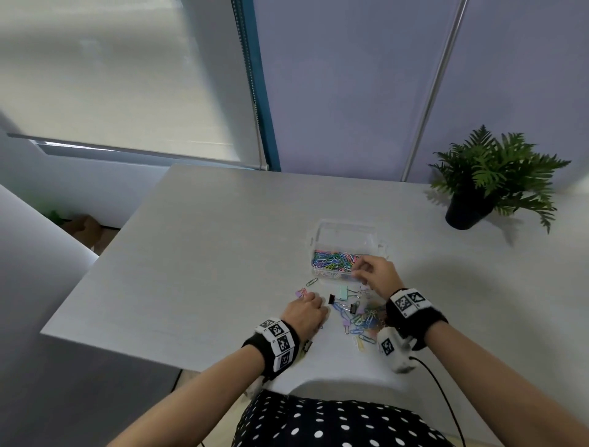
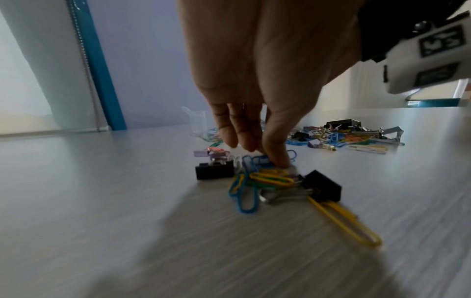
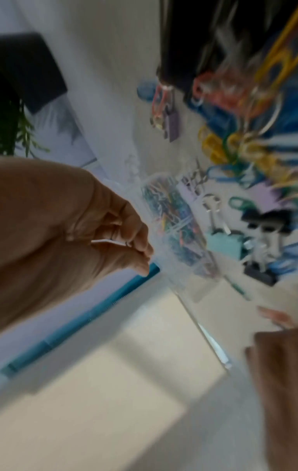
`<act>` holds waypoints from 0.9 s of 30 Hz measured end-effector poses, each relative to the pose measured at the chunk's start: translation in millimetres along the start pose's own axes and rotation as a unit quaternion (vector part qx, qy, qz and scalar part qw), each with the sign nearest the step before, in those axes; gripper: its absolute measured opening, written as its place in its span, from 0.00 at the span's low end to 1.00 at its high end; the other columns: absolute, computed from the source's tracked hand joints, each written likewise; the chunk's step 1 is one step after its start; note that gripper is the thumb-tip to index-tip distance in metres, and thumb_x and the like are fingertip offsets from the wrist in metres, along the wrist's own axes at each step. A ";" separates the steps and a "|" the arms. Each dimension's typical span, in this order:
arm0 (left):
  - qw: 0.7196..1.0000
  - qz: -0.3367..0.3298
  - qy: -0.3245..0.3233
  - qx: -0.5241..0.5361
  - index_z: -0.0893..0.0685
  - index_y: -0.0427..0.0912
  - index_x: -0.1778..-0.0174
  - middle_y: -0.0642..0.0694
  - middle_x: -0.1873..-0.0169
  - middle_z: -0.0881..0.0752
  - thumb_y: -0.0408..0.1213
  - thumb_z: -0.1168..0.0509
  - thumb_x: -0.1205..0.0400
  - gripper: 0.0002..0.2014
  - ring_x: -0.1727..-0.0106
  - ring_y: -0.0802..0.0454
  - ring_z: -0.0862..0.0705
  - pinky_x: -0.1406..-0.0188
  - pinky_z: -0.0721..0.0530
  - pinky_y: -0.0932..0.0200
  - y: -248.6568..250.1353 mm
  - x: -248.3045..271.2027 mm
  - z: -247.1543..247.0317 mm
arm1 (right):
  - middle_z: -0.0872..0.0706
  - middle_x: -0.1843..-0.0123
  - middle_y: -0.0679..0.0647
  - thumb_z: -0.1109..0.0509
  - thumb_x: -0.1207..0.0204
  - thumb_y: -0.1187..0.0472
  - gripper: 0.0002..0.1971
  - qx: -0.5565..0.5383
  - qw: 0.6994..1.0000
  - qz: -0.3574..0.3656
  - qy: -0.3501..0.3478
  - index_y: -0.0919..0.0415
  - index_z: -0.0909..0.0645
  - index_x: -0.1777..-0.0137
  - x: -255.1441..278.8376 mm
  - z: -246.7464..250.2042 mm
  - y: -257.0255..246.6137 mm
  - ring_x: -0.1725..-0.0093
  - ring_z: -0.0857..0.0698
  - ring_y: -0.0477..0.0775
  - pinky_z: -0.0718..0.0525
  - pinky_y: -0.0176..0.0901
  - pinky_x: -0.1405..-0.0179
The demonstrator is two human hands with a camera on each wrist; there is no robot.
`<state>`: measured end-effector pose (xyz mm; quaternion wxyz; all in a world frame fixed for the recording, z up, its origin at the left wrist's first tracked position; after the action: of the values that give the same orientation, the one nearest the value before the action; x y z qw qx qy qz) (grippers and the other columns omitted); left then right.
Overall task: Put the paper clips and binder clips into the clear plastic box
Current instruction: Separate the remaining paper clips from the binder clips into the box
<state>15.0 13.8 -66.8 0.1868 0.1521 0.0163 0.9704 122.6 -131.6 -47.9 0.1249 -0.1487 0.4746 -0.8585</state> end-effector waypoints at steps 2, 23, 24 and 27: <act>1.000 0.003 -0.014 0.003 0.24 0.34 0.39 0.36 0.39 0.22 0.32 0.45 0.17 0.13 0.36 0.39 0.26 0.39 0.25 0.46 2.5 0.2 3.5 | 0.18 0.71 0.51 0.29 0.28 0.70 0.03 -0.038 0.998 -0.043 0.024 0.63 0.20 0.61 -10.6 7.8 3.0 0.73 0.20 0.46 0.23 0.25 0.79; 0.966 0.061 0.001 0.250 0.17 0.35 0.41 0.38 0.43 0.13 0.23 0.41 0.20 0.15 0.40 0.44 0.16 0.40 0.25 0.60 -56.3 -56.7 79.3 | 0.13 0.50 0.62 0.38 0.27 0.73 0.09 0.159 0.982 0.102 -0.015 0.67 0.17 0.51 -8.6 -7.4 -27.4 0.47 0.18 0.62 0.22 0.51 0.41; 0.965 0.065 0.004 0.252 0.16 0.35 0.44 0.37 0.46 0.12 0.22 0.42 0.22 0.14 0.43 0.43 0.15 0.42 0.23 0.59 -57.5 -48.5 74.1 | 0.13 0.50 0.63 0.38 0.26 0.72 0.09 0.176 0.976 0.121 -0.046 0.68 0.17 0.51 -4.5 -16.2 -30.7 0.46 0.18 0.62 0.24 0.49 0.41; 0.963 0.098 0.040 0.250 0.15 0.37 0.51 0.38 0.51 0.13 0.23 0.40 0.23 0.12 0.47 0.41 0.15 0.46 0.21 0.55 -64.1 -20.6 51.3 | 0.16 0.43 0.62 0.41 0.23 0.72 0.13 0.248 0.946 0.156 -0.139 0.66 0.20 0.43 2.0 -51.2 -34.2 0.41 0.21 0.59 0.27 0.46 0.40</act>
<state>71.7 64.6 -29.5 0.0465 0.1555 0.2508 0.9543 99.0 -74.8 -44.4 0.3546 -0.1548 0.2421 -0.8898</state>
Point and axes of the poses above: each hand's wrist, its own x-axis away from the middle knuckle, its own z-axis out of the back of the hand, y = z × x, the point moved 4 cm from there along -x, towards the middle knuckle
